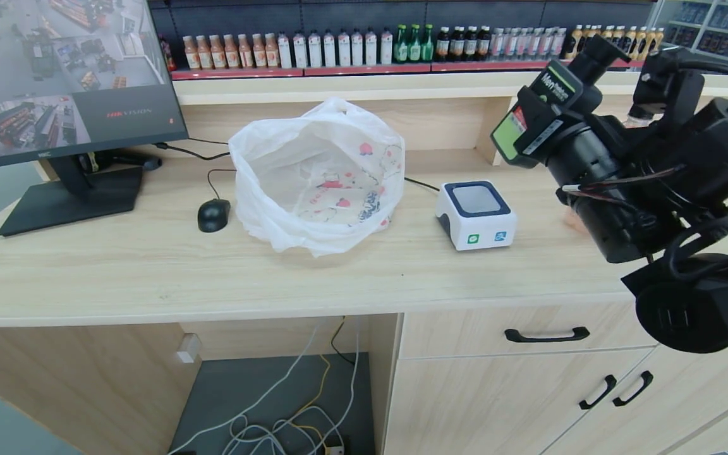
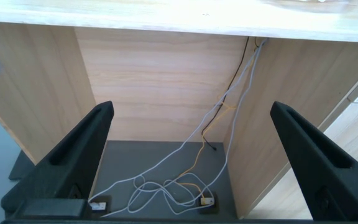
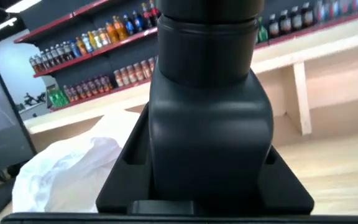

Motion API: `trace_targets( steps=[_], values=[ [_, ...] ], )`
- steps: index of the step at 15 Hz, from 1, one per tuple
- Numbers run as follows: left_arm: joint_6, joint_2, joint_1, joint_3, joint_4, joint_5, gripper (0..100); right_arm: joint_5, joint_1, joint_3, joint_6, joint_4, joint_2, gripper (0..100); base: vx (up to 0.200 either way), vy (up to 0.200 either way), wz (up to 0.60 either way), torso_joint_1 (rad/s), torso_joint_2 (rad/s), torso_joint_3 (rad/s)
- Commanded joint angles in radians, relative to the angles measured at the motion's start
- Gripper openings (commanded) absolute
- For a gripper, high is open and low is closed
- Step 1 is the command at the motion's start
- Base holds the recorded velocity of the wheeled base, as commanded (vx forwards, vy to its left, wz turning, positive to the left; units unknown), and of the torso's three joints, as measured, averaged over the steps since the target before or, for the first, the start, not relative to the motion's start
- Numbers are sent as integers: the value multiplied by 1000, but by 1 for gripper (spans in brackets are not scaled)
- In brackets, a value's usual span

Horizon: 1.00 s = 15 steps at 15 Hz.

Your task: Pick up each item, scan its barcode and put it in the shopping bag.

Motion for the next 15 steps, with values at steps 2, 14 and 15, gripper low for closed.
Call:
trace_targets(
  steps=[2,14,15],
  values=[
    [0,0,0,0,0,0,100,1,2,84,-91,-104,16,0,0,0,0,0,0,0],
    [5,0,0,0,0,0,100,7,-27,190,-207,-212,-22,0,0,0,0,0,0,0],
    [5,0,0,0,0,0,100,7,-42,190,-207,-212,-27,0,0,200,0,-2,2,2]
  ],
)
